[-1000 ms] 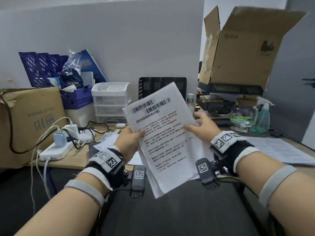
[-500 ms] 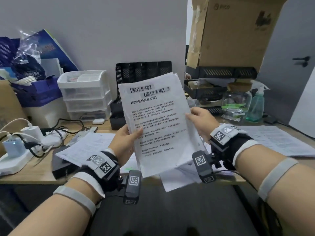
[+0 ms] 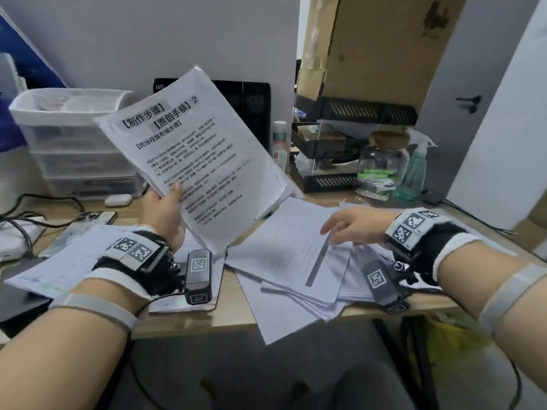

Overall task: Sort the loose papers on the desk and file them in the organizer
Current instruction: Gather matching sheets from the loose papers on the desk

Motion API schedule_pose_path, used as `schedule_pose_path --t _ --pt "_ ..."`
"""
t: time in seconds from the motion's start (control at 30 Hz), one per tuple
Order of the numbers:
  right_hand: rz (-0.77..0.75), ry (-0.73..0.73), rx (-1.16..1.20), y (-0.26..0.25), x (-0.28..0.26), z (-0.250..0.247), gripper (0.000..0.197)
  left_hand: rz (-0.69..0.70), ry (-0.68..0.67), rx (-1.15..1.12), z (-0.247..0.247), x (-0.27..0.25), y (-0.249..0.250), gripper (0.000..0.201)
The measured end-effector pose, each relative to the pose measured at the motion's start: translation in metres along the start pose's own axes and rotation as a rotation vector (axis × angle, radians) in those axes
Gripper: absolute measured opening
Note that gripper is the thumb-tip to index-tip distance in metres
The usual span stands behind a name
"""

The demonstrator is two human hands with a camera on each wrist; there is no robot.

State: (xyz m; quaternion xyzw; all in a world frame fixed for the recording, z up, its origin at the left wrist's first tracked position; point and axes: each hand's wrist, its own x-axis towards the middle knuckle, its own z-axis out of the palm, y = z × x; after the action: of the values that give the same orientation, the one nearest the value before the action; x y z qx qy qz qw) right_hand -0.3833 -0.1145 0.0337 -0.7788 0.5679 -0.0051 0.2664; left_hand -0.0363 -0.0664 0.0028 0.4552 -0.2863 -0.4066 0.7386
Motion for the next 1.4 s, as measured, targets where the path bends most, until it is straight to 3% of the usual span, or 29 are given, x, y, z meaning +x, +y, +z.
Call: schedule_pose_path --t 0.1,0.23,0.33,0.47,0.6,0.67,0.8,0.87,0.9,1.0,1.03,1.07,1.1,1.2,1.3,1.4 --pt "0.032 0.109 -0.046 0.016 -0.015 -0.010 0.021 0.006 -0.053 -0.021 0.021 -0.005 -0.001 0.017" --pt "0.208 0.248 -0.030 0.063 -0.035 -0.026 0.041 -0.011 -0.110 -0.018 0.063 -0.012 -0.009 0.029" --pt "0.289 0.175 -0.035 0.093 -0.048 -0.023 0.060 -0.035 -0.152 0.002 0.095 -0.015 -0.022 0.028" --pt "0.279 0.104 -0.101 0.121 -0.047 -0.007 0.093 -0.061 -0.174 0.024 0.133 -0.011 -0.046 0.023" --pt "0.250 0.082 -0.178 0.129 -0.041 0.005 0.103 -0.135 -0.193 0.032 0.154 0.006 -0.065 0.031" --pt "0.256 0.103 -0.200 0.130 -0.036 0.004 0.095 -0.166 -0.207 0.045 0.161 0.014 -0.072 0.031" --pt "0.214 0.248 -0.173 0.130 -0.029 0.000 0.037 -0.171 -0.227 0.064 0.168 0.023 -0.085 0.032" --pt "0.203 0.309 -0.097 0.127 -0.030 -0.002 0.025 -0.184 -0.214 0.055 0.168 0.025 -0.085 0.031" --pt "0.183 0.298 -0.070 0.128 -0.031 -0.002 0.031 -0.195 -0.203 0.053 0.166 0.024 -0.084 0.030" --pt "0.136 0.118 -0.112 0.122 -0.031 0.004 0.097 -0.200 -0.183 0.041 0.161 0.021 -0.081 0.031" --pt "0.158 0.084 -0.177 0.118 -0.030 0.007 0.109 -0.197 -0.176 0.037 0.160 0.019 -0.080 0.032" --pt "0.165 0.101 -0.229 0.115 -0.030 0.011 0.109 -0.198 -0.167 0.034 0.159 0.016 -0.078 0.032" --pt "0.177 0.140 -0.266 0.111 -0.030 0.015 0.094 -0.200 -0.159 0.034 0.158 0.013 -0.076 0.032" --pt "0.195 0.310 -0.292 0.100 -0.027 0.020 0.008 -0.204 -0.155 0.034 0.156 0.002 -0.071 0.029" --pt "0.269 0.484 -0.236 0.099 -0.034 0.002 0.015 -0.206 -0.149 0.035 0.148 -0.004 -0.068 0.022" --pt "0.330 0.775 -0.074 0.113 -0.053 -0.036 0.024 -0.198 -0.131 0.031 0.138 -0.005 -0.064 0.021"
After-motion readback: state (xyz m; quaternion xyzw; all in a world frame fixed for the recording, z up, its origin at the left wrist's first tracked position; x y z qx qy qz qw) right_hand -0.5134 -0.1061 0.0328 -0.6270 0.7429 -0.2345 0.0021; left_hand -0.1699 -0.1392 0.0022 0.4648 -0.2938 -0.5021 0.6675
